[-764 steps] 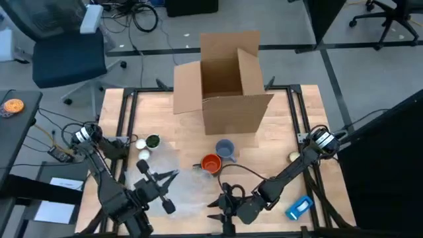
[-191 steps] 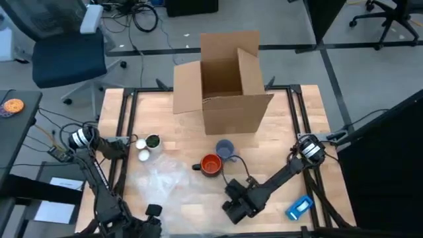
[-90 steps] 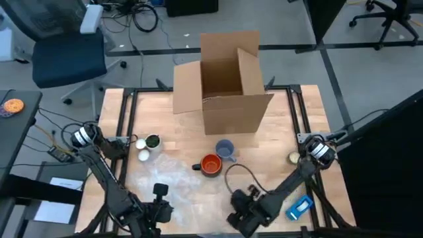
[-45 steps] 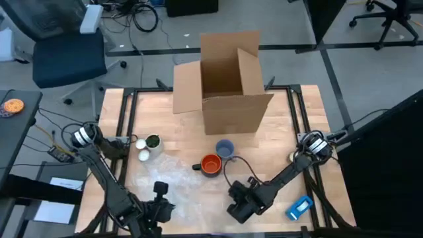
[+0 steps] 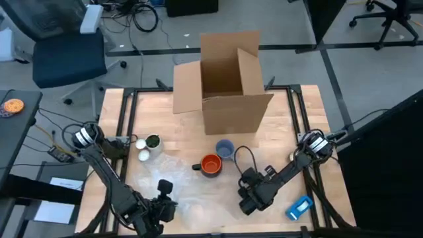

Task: Wrap mug
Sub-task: Wrap the black mug with the top bubble wrap

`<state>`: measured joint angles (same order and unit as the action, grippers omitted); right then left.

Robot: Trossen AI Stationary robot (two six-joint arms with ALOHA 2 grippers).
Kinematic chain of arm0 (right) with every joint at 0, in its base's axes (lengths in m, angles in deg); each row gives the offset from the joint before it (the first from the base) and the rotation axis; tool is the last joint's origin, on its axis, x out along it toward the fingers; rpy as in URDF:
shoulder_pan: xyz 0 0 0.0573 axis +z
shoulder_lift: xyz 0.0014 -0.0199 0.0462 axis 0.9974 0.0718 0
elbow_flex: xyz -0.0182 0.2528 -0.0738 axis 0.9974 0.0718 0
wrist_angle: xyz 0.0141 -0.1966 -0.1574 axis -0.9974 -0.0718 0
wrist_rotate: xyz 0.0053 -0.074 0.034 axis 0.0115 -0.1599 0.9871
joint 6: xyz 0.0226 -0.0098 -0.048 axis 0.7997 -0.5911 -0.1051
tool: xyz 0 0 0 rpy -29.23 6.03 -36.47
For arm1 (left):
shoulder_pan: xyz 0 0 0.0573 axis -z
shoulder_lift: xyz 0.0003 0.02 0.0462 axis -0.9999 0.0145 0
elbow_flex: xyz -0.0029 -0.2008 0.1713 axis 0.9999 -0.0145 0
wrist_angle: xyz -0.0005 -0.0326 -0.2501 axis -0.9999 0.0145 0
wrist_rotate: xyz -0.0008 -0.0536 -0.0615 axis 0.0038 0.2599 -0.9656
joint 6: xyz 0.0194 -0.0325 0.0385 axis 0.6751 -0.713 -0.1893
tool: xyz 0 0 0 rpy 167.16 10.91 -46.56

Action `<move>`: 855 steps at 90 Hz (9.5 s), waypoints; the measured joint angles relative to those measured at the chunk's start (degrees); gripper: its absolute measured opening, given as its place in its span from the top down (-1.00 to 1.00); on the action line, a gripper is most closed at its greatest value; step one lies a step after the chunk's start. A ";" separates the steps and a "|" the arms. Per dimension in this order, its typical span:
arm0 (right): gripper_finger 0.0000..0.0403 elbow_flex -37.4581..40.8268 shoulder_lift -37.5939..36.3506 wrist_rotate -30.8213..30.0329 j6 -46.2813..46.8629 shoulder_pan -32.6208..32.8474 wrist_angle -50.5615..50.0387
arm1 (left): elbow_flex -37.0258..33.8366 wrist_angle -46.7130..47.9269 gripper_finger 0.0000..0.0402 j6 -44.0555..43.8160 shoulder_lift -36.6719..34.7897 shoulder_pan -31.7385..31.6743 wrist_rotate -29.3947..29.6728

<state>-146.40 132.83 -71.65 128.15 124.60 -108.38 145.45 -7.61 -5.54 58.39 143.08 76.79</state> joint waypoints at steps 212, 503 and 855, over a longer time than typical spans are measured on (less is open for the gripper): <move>1.00 15.30 -1.44 -10.04 -28.84 -7.69 55.89 | 3.72 29.04 0.64 -5.92 10.63 -6.24 -14.73; 0.29 -3.43 -10.77 19.19 -77.32 -21.67 40.59 | -23.37 -54.80 0.19 -1.19 6.85 -20.28 -8.75; 1.00 -9.96 -13.68 24.26 -70.29 -13.73 17.16 | -21.22 -44.87 0.19 0.08 -3.23 -23.91 -26.37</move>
<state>-156.36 119.16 -47.39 57.86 110.87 -91.23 124.22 -52.48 -5.46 55.16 119.17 50.42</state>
